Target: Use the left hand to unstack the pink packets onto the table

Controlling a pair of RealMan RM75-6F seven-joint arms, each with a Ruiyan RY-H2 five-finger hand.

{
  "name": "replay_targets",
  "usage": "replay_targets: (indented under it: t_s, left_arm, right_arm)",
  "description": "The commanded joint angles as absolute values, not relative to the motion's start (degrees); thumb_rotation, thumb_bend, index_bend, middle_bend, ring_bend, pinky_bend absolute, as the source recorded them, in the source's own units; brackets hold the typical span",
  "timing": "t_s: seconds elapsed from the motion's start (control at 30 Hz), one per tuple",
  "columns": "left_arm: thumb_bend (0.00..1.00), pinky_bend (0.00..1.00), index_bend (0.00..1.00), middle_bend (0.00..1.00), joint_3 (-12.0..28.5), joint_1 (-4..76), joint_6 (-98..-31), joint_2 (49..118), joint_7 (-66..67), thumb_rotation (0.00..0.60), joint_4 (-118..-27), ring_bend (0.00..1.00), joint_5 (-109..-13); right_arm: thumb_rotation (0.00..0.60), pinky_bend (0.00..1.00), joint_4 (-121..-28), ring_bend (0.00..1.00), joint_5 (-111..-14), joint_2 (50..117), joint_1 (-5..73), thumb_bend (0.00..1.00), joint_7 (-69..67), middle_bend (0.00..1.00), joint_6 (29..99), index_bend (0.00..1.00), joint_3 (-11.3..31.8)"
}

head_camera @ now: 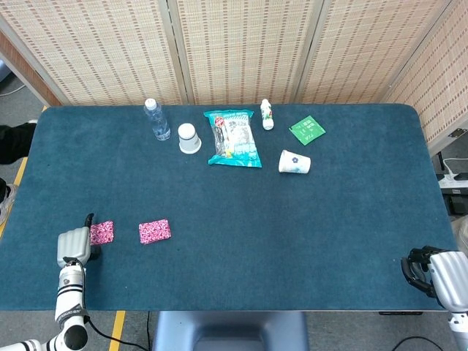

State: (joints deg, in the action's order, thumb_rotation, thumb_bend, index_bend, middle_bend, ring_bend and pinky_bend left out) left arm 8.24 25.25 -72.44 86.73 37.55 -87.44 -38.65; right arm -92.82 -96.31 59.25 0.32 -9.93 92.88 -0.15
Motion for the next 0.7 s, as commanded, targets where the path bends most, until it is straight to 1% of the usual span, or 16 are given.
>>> replay_targets:
  t_s: [0.03,0.17,0.3,0.43,0.7]
  left_arm:
    - [0.35,1.0,0.09,1.0,8.4,24.8,-74.1,85.9,36.5,0.6,-91.0,1.0,-41.2]
    - [0.34,1.0,0.13,1.0,8.5,25.2,-76.5,85.9,36.9,0.6,-95.7,1.0,-44.6]
    - [0.35,1.0,0.16,1.0,9.3,26.6,-77.2,88.1,38.5,0.6,-97.9,1.0,-45.6]
    - [0.35,1.0,0.19,1.0,10.3,28.5,-76.8,91.0,41.0,0.6,-98.2,1.0,-44.3]
    - [0.35,1.0,0.17,1.0,12.1,31.2,-76.7,96.0,45.7,0.6,-96.4,1.0,-38.4]
  right_arm:
    - [0.6,0.85,-92.7,0.73,-96.3,59.4,0.4,0.48,-9.8,0.8,92.9,0.98,-0.1]
    - [0.6,0.85,-92.7,0.73,-96.4,59.5,0.4,0.48,-9.5,0.8,92.6,0.98,-0.2]
    - [0.6,0.85,-92.7,0.73,-96.4,59.5,0.5,0.48,-9.5,0.8,92.6,0.98,-0.3]
    - [0.6,0.85,-92.6,0.73,-96.4,59.3,0.4,0.48,-10.0,0.8,92.8,0.98,-0.2]
    - [0.6,0.85,-92.5,0.73,-96.7,59.1,0.5,0.48,-10.6,0.8,92.8,0.98,-0.3]
